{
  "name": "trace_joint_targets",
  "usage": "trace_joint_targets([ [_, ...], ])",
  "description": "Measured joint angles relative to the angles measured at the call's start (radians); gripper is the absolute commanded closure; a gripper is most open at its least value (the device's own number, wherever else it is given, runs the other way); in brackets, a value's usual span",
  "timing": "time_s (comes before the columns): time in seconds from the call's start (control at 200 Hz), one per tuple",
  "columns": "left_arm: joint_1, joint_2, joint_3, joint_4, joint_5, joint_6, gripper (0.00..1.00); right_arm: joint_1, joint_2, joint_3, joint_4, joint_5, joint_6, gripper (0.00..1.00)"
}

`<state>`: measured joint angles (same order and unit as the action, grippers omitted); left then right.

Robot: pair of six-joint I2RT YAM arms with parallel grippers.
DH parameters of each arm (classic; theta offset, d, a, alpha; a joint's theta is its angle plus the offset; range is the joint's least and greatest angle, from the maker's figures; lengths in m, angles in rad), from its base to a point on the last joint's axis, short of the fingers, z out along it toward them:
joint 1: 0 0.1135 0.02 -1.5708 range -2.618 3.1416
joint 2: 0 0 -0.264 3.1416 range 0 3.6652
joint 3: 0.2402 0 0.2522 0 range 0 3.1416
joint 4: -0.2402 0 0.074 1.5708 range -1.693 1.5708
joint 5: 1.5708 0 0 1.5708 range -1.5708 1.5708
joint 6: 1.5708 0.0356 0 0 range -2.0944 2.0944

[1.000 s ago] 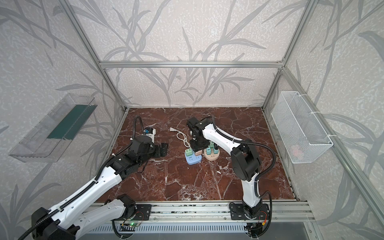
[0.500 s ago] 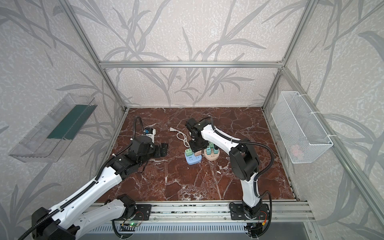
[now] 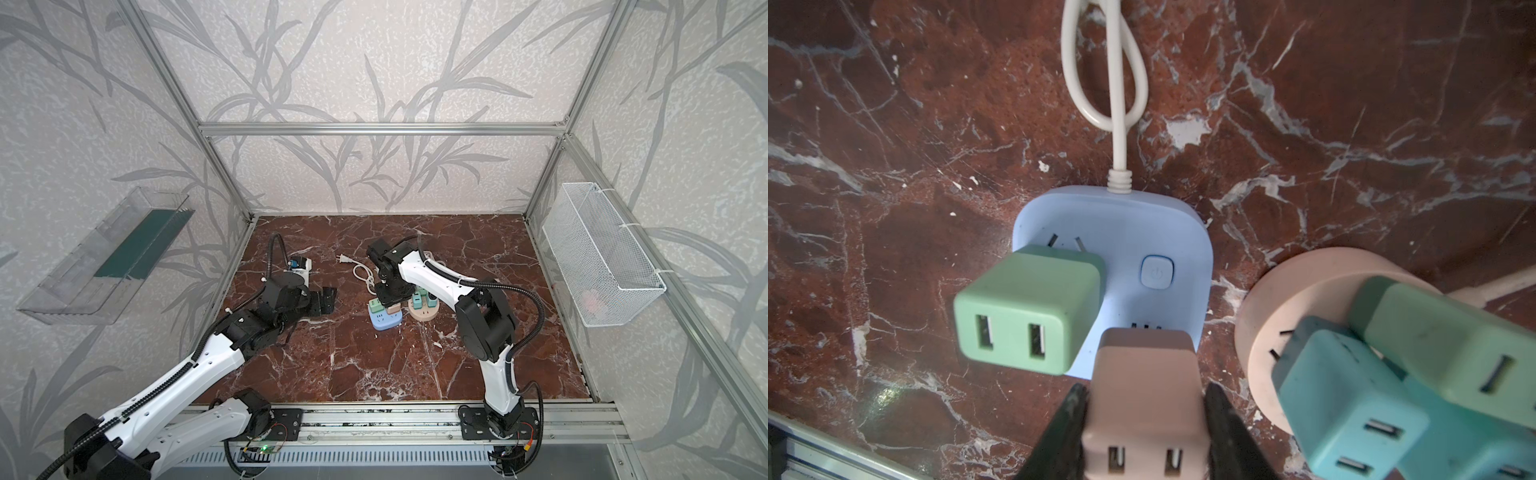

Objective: Insert the plug
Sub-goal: 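Lower the pink adapter with the right gripper into the blue strip socket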

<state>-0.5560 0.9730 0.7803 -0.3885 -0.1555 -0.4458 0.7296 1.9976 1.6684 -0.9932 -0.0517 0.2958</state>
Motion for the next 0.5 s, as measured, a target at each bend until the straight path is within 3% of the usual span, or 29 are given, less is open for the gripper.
trace_joint_targets([
  [0.5, 0.000, -0.002, -0.013, 0.000, -0.009, 0.000, 0.06, 0.026, 0.017, -0.026, 0.034, 0.051, 0.032, 1.00],
])
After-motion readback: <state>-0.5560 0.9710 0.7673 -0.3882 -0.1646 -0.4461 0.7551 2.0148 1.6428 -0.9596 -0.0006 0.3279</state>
